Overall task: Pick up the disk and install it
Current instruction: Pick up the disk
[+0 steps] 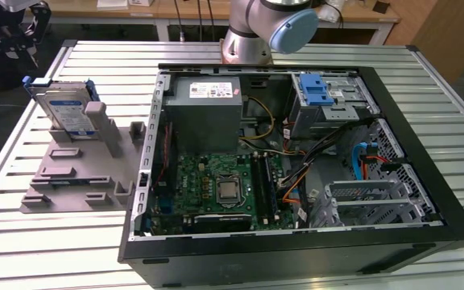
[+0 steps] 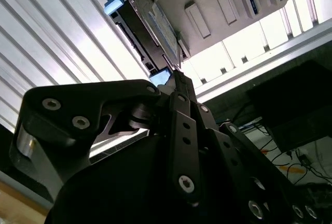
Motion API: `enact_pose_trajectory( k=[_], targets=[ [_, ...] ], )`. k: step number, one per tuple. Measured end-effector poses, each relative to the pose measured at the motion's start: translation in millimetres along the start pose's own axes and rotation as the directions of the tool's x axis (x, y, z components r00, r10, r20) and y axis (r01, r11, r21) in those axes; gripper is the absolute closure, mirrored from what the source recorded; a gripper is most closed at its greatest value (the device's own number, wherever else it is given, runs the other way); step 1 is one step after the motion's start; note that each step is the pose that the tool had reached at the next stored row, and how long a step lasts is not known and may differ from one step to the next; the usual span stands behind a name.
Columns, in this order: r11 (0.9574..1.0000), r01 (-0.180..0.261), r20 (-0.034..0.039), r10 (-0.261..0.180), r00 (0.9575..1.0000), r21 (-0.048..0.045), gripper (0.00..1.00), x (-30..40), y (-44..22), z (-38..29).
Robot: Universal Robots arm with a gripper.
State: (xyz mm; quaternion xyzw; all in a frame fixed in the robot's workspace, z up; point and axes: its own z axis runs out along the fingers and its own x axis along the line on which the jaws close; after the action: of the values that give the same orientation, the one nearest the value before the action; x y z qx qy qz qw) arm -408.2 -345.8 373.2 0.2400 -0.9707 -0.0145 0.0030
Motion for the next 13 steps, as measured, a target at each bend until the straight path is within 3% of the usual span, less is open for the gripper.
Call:
enact_pose_trajectory(
  k=[13],
  targets=[
    [0.9979,0.065,-0.002,-0.065,0.9979,-0.0001,0.89,0.0,0.0,0.0]
  ],
)
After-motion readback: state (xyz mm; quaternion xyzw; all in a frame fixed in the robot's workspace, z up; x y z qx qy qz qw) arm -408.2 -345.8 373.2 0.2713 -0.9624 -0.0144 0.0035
